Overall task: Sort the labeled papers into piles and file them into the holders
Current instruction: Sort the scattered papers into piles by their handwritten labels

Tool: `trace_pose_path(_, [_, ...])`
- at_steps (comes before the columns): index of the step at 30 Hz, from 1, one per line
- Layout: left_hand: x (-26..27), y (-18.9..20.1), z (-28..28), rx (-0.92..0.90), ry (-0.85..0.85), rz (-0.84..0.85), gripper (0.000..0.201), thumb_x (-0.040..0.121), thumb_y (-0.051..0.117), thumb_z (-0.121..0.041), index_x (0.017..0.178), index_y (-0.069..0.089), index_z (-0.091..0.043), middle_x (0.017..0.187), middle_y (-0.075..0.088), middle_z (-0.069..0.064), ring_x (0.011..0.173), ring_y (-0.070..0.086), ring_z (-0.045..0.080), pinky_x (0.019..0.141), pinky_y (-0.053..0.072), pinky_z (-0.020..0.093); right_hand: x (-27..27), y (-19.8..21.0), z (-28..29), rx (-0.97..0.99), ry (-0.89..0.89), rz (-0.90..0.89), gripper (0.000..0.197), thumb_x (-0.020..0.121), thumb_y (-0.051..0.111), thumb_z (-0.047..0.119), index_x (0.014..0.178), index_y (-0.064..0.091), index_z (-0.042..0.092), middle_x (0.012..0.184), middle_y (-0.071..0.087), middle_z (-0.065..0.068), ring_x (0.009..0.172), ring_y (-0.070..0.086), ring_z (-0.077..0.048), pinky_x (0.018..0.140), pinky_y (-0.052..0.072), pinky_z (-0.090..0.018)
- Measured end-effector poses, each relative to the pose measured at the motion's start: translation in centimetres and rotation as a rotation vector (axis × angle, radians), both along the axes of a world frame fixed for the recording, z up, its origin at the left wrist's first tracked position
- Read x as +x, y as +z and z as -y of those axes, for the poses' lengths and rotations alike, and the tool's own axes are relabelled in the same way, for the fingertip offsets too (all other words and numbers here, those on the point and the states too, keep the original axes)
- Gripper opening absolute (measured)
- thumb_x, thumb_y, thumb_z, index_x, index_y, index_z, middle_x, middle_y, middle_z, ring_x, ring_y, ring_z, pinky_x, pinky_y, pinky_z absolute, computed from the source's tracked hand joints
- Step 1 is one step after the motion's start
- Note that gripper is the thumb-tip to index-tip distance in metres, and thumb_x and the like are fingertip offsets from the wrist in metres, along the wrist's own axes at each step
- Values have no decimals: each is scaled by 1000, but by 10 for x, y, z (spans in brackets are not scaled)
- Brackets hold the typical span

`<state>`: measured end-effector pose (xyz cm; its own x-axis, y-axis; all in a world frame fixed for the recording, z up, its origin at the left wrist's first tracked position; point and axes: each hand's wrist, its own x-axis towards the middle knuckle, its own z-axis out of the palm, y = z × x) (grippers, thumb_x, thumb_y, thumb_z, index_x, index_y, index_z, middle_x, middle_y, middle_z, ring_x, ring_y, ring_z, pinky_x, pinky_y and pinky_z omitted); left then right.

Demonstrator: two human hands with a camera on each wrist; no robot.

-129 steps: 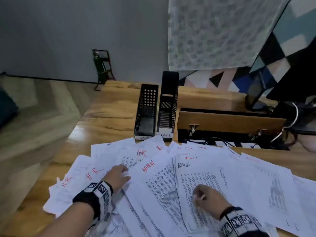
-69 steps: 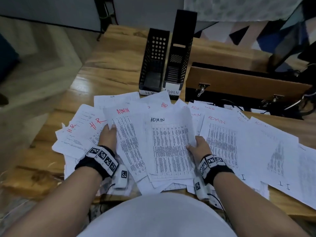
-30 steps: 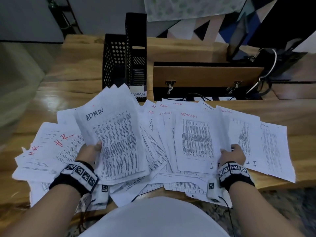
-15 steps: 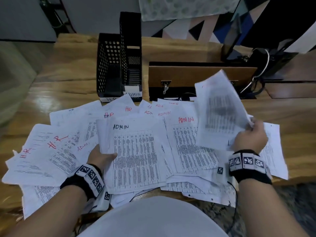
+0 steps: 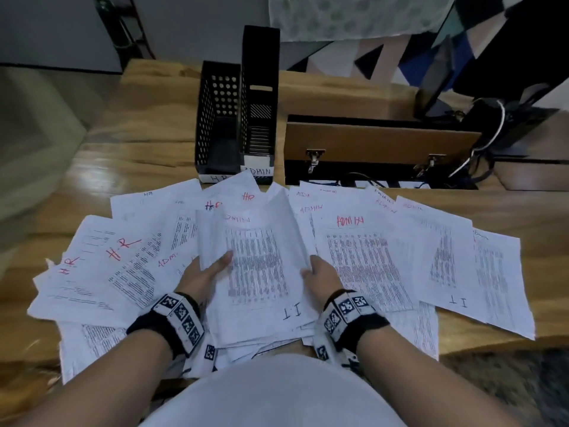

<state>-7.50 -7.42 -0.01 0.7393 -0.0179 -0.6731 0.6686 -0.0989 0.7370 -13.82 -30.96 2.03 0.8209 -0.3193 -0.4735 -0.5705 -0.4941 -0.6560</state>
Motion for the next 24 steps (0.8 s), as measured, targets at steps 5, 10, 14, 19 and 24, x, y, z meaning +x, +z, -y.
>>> trace_pose_path(5, [-10,2,-5,174,4,97,26,85,69,-10,108,56,-14,90,63,8,79,58,24,80,48,35,7,-5,-17,81,62,-14,13,99,47,24,104,52,12,96,58,2,82,57,-18,73,49,-30])
trace_pose_path(10, [16,5,-73,218,356,123,27,86,63,-9,113,58,-8,105,67,16,91,63,29,86,51,38,23,-8,-2,-27,-77,121,50,83,72,38,122,52,14,111,59,-2,103,58,-21,85,47,-30])
trace_pose_path(14, [31,16,-130,453,409,-15,30,86,57,-8,116,58,-3,117,65,18,113,59,29,93,42,30,28,-16,-22,-218,171,-53,110,55,83,60,143,32,18,138,43,-6,130,42,-25,104,43,-43])
trace_pose_path(19, [36,20,-161,593,240,90,26,77,61,1,102,67,-2,99,70,23,101,62,39,87,45,36,28,-34,-53,-209,148,-110,100,60,88,44,137,33,14,122,55,-6,114,56,-26,88,52,-36])
trace_pose_path(24, [45,4,-184,577,293,-22,38,102,29,-1,134,37,16,142,39,32,133,37,39,83,30,28,29,-25,-51,-8,-166,-55,17,87,67,15,101,62,6,84,66,-4,69,64,-20,61,60,-36])
